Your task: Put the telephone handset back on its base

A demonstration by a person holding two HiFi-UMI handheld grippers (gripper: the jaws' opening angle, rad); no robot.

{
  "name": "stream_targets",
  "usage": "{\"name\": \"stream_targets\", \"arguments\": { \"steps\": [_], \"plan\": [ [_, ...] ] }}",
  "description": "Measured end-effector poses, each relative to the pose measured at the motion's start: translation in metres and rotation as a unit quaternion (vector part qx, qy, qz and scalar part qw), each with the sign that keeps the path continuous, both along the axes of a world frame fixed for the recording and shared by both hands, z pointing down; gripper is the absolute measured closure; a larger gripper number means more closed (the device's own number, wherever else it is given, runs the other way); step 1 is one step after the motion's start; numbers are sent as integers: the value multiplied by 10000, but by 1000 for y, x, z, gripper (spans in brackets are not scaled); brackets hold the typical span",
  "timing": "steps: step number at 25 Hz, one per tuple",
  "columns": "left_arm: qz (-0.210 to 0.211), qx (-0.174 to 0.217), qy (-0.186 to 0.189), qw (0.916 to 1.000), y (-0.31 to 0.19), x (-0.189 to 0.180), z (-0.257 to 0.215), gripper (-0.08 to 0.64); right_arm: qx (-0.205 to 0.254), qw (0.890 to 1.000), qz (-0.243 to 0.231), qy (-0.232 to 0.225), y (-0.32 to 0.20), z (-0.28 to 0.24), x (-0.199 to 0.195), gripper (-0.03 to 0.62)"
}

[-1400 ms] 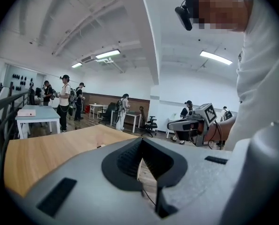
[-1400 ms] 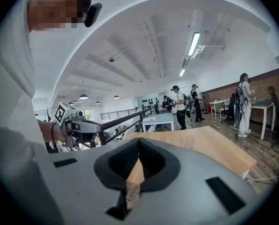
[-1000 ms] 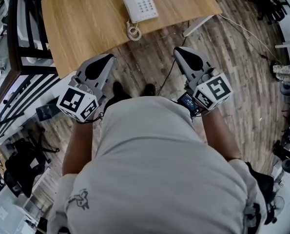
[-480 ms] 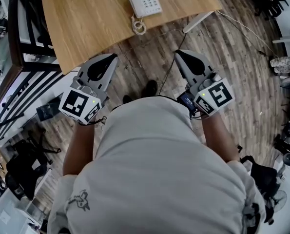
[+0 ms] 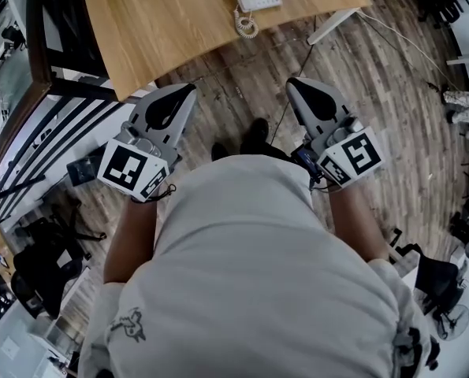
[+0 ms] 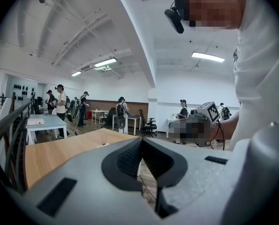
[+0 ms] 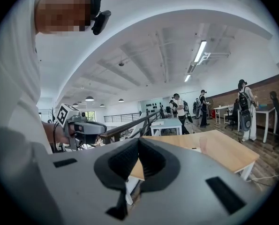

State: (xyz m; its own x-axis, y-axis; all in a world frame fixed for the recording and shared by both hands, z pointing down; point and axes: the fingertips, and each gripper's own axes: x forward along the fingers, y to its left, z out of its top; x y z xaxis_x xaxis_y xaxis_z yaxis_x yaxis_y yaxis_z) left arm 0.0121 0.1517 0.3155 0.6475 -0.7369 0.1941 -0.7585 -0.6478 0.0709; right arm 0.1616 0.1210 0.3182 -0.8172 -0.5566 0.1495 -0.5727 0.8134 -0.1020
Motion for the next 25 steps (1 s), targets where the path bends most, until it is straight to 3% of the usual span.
{"name": "stream_targets", "arguments": {
  "steps": [9, 25],
  "plan": [
    [54, 90, 54, 9999, 42, -23, -4, 554, 76, 9999, 65, -5, 50, -3, -23, 587],
    [164, 222, 103, 9996, 69, -34, -11, 554, 187, 9996, 175, 96, 80, -13, -31, 588]
  ]
}}
